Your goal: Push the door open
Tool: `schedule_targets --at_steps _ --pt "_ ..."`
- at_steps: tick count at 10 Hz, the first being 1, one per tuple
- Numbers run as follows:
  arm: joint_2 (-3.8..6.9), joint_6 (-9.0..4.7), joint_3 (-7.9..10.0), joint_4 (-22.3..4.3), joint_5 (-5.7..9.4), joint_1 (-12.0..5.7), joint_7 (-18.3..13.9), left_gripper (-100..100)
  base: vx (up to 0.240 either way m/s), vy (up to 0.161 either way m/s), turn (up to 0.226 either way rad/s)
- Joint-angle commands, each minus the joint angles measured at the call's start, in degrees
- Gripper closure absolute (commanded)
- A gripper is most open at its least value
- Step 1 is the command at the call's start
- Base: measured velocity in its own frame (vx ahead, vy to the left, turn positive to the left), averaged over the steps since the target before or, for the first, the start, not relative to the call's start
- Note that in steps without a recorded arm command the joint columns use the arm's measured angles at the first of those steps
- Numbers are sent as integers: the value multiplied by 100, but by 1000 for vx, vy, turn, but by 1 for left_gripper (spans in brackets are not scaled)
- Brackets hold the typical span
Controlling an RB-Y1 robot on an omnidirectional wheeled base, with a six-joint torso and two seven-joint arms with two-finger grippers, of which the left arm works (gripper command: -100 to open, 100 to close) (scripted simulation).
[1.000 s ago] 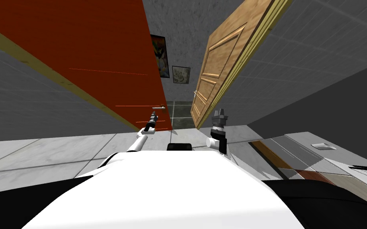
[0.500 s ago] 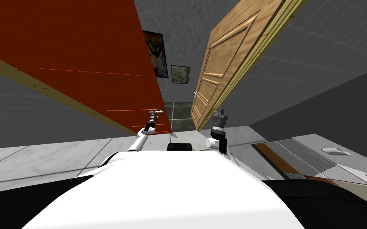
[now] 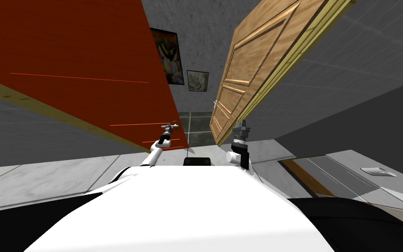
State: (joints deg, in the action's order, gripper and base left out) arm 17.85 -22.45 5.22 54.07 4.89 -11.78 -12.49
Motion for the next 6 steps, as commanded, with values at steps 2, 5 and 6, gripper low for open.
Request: schedule_targets --at_steps 2,5,6 --pt "0 8 -1 -5 0 3 -1 100 -25 -2 -8" --pt "0 8 -1 -5 0 3 -1 100 -3 0 0" --pt "6 12 80 -47 12 2 35 100 108 -18 28"
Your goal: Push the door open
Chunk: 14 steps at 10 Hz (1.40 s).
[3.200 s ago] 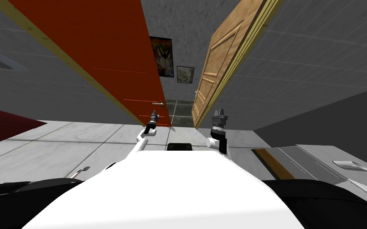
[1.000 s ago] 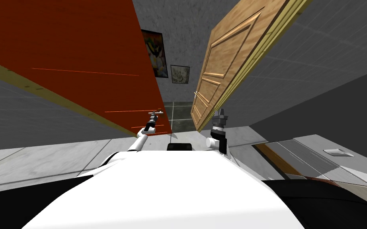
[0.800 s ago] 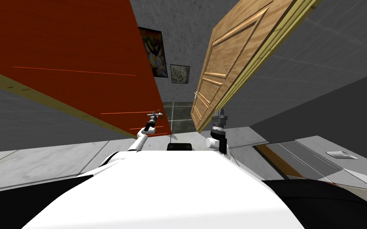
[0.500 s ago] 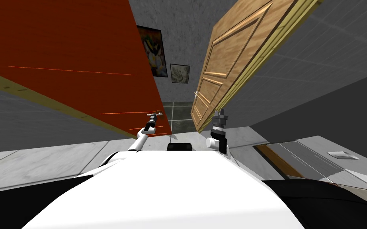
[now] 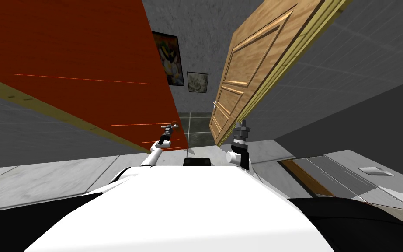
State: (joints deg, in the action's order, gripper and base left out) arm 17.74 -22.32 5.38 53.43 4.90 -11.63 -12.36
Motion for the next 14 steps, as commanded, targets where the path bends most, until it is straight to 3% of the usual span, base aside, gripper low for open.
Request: schedule_targets --at_steps 1,7,14 --pt "21 -4 102 1 17 -17 36 100 180 -43 54" --pt "50 -27 437 -139 74 -42 165 100 192 -43 51" --pt "96 -63 966 -359 163 -83 368 100 189 -58 68"
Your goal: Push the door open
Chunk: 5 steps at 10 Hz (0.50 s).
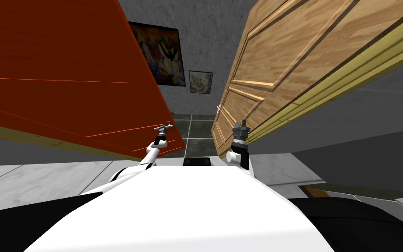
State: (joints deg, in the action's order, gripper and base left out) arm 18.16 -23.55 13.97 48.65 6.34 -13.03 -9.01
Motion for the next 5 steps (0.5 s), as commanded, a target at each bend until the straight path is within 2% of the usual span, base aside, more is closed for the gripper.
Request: schedule_targets --at_steps 1,5 --pt "61 56 186 86 31 52 63 100 210 -43 60" --pt "87 35 485 -38 82 29 178 100 200 -65 75"
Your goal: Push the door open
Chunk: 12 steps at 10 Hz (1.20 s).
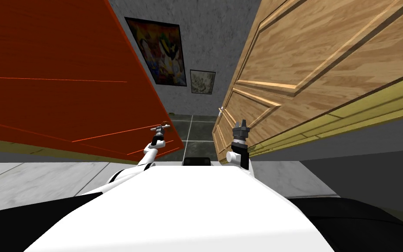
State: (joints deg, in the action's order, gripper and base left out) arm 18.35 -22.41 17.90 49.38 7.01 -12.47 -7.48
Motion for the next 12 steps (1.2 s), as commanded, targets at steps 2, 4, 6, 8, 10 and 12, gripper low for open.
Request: schedule_targets --at_steps 2,4,6,8,10,12 --pt "80 -89 227 -168 37 -38 76 100 187 -79 77" --pt "91 -97 348 -218 58 -47 123 100 184 -52 60" --pt "102 -105 473 -270 79 -57 170 100 195 -46 64" --pt "111 -113 585 -316 98 -65 213 100 186 -74 69" --pt "103 -80 633 -257 112 -19 231 100 98 -25 43" --pt "122 -88 728 -284 135 -7 264 100 193 -12 57"
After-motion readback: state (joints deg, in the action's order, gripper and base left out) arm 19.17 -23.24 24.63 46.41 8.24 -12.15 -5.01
